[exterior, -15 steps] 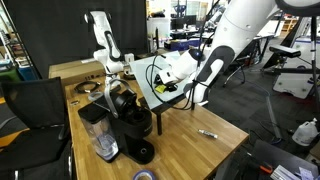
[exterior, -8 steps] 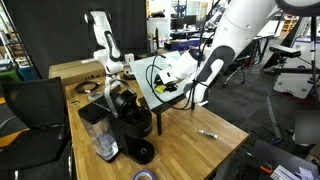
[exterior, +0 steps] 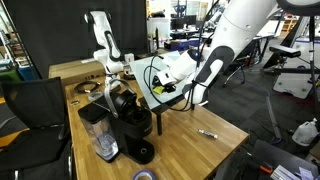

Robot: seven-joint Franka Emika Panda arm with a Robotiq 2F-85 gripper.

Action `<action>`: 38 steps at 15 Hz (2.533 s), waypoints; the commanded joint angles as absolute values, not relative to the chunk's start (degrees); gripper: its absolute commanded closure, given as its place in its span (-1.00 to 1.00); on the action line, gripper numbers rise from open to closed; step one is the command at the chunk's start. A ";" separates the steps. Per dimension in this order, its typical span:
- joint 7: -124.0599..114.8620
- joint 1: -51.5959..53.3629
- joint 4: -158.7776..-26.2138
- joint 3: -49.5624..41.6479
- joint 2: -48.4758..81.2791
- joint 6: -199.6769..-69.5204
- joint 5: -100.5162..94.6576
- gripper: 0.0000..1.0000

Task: Use the yellow eraser to clean the whiteboard

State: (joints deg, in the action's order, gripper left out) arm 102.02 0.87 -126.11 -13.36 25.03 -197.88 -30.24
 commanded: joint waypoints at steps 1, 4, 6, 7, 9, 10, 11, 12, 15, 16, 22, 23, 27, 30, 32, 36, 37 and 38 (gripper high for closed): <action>103.51 -1.00 -126.05 -11.21 24.31 -197.77 -31.59 0.43; 103.51 -1.09 -125.35 -10.70 24.55 -197.81 -31.49 0.43; 103.43 -1.11 -124.71 -10.53 24.71 -197.80 -31.34 0.43; 103.40 -1.09 -124.23 -10.57 24.83 -197.77 -31.20 0.43; 103.41 -0.89 -123.18 -11.13 25.14 -197.81 -30.70 0.43; 103.31 -0.93 -122.60 -11.29 25.27 -197.79 -30.47 0.43; 105.30 -1.12 -122.20 -11.03 25.46 -197.86 -27.98 0.43; 105.44 -1.21 -121.76 -11.28 25.52 -197.85 -27.31 0.43; 107.00 -1.92 -120.82 -11.83 25.83 -197.83 -24.77 0.43; 107.57 -2.14 -120.64 -11.94 25.96 -197.82 -23.96 0.43; 110.12 -1.73 -121.62 -11.99 26.33 -197.85 -21.55 0.43; 110.50 -1.40 -121.84 -12.02 26.43 -197.85 -21.38 0.43; 111.69 -0.82 -123.17 -11.89 26.23 -197.86 -21.33 0.43; 112.46 -0.32 -124.33 -11.96 26.13 -197.89 -21.27 0.43; 112.84 0.05 -125.01 -11.96 26.14 -197.91 -21.22 0.43; 113.92 0.29 -126.11 -11.68 25.82 -197.92 -21.48 0.43; 114.25 0.39 -126.31 -11.68 25.76 -197.92 -21.46 0.43; 114.58 0.43 -126.48 -11.64 25.73 -197.92 -21.47 0.43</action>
